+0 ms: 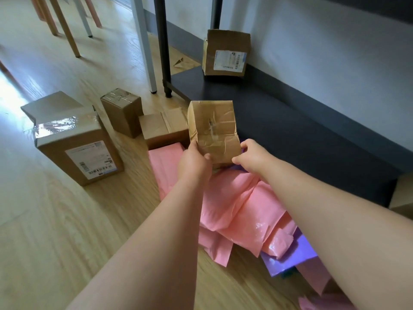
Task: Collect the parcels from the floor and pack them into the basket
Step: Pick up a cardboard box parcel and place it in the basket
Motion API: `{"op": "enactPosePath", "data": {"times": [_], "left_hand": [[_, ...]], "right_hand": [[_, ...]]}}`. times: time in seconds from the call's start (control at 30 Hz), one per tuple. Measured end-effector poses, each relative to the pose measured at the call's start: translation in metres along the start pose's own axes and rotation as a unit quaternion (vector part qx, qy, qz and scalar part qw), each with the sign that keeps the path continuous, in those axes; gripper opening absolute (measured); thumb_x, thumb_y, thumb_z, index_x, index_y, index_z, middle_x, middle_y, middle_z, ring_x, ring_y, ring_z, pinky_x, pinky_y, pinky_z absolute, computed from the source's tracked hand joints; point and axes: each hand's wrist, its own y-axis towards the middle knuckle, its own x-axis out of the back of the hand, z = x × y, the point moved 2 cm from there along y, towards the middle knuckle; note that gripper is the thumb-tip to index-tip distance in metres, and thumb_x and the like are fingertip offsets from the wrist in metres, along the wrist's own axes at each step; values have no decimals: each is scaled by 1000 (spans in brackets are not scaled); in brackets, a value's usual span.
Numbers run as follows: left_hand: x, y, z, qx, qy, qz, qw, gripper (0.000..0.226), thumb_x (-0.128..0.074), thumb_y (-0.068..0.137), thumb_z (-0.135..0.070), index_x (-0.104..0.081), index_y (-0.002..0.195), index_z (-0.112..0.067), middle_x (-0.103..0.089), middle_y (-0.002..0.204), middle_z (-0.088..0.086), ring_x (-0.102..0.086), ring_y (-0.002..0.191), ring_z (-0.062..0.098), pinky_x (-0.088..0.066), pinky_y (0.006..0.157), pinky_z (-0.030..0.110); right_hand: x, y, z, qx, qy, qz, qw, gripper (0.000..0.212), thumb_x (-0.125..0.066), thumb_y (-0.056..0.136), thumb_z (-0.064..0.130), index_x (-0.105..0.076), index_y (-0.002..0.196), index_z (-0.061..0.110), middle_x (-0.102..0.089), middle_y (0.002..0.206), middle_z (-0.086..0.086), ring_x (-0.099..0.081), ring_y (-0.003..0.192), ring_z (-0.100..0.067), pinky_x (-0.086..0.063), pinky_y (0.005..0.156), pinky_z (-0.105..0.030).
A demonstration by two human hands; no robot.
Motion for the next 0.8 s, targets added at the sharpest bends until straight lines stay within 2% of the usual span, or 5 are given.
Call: {"op": "enactPosePath", "data": {"times": [0.1,0.27,0.47,0.67,0.8], "left_hand": [[11,-4,-13,1,-14,-8,1000,45,-53,92,-21,-48,137,-26,-65,118,-2,-64,100,24,-54,84,38],[36,-25,-52,-8,2,-11,1000,31,-55,90,-27,-59,119,-17,-66,110,2,-62,103,26,-49,82,31],[59,-92,-92,-5,-100,50,994,36,-58,92,-38,-63,120,-17,-69,98,0,-68,88,21,-58,82,41],[70,-183,-87,-3,-136,103,985,48,-54,93,-50,-57,131,-21,-63,118,-4,-58,97,10,-47,75,24],[76,-248,-97,3,-157,129,979,56,-59,88,-56,-53,135,-25,-59,127,-4,-55,110,15,-46,98,32]], "right_hand": [[16,-14,9,16,50,-18,998,41,-61,90,13,-41,125,15,-53,115,-5,-53,86,-16,-45,50,-14],[50,-56,19,43,66,-48,996,51,-71,81,13,-47,125,19,-62,113,-4,-63,98,-22,-53,88,-41],[82,-138,-1,52,127,-58,989,30,-68,77,-2,-69,103,14,-73,99,-8,-69,92,-27,-56,87,-43],[101,-238,-30,48,151,-64,985,56,-61,93,14,-41,144,27,-53,132,5,-51,105,-11,-36,57,-17],[111,-300,-51,47,204,-78,975,60,-61,93,11,-40,146,27,-55,133,4,-52,104,-10,-41,61,-17]]}}
